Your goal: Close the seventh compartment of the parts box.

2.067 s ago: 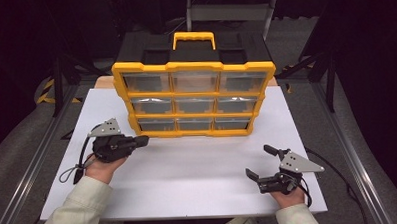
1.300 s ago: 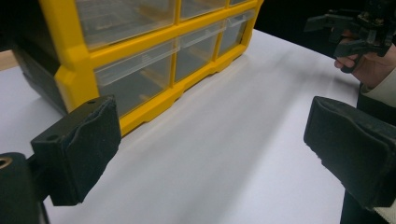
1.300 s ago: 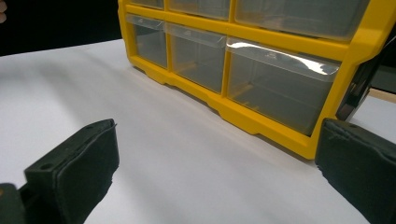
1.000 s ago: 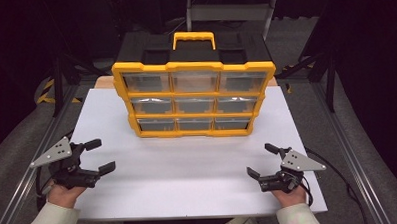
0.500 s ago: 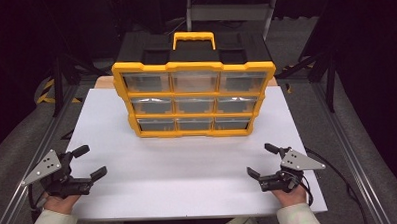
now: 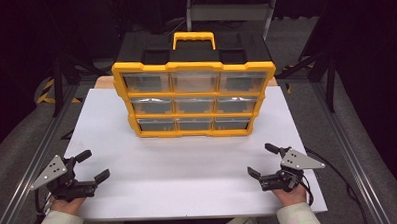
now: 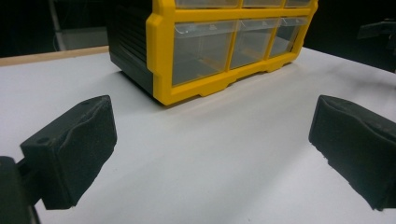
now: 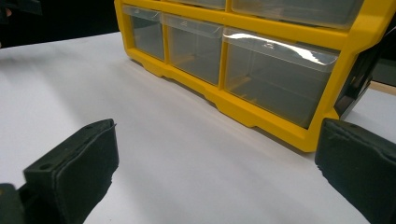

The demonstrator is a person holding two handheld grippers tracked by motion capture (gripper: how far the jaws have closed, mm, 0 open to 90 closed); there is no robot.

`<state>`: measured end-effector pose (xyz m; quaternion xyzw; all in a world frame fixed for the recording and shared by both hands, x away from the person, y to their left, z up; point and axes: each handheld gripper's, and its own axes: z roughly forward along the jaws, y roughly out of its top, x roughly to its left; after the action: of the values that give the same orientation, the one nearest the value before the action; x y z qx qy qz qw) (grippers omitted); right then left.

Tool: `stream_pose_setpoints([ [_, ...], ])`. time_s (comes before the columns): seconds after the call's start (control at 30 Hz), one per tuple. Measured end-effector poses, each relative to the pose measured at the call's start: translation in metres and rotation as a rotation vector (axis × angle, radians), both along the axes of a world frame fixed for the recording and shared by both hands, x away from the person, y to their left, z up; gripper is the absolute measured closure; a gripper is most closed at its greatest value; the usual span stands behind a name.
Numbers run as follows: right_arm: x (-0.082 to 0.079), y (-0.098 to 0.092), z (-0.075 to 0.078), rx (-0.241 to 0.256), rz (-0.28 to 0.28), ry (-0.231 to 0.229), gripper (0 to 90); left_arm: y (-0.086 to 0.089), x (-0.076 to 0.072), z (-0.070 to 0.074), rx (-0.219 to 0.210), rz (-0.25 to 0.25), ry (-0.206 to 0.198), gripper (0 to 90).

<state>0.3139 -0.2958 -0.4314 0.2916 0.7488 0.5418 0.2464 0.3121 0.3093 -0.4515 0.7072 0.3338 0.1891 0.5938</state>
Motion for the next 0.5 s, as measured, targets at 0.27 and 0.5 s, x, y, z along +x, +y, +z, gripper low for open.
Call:
stream_pose_setpoints([
  [0.27, 0.0004, -0.0004, -0.0033, -0.003, 0.003, 0.008, 0.2, -0.0030, 0.0015, -0.0085, -0.007, -0.015, 0.021, 1.7],
  [0.5, 0.0010, -0.0015, -0.0064, -0.003, -0.006, 0.019, 0.2, -0.0012, 0.0028, -0.0120, -0.022, -0.019, 0.034, 1.8],
])
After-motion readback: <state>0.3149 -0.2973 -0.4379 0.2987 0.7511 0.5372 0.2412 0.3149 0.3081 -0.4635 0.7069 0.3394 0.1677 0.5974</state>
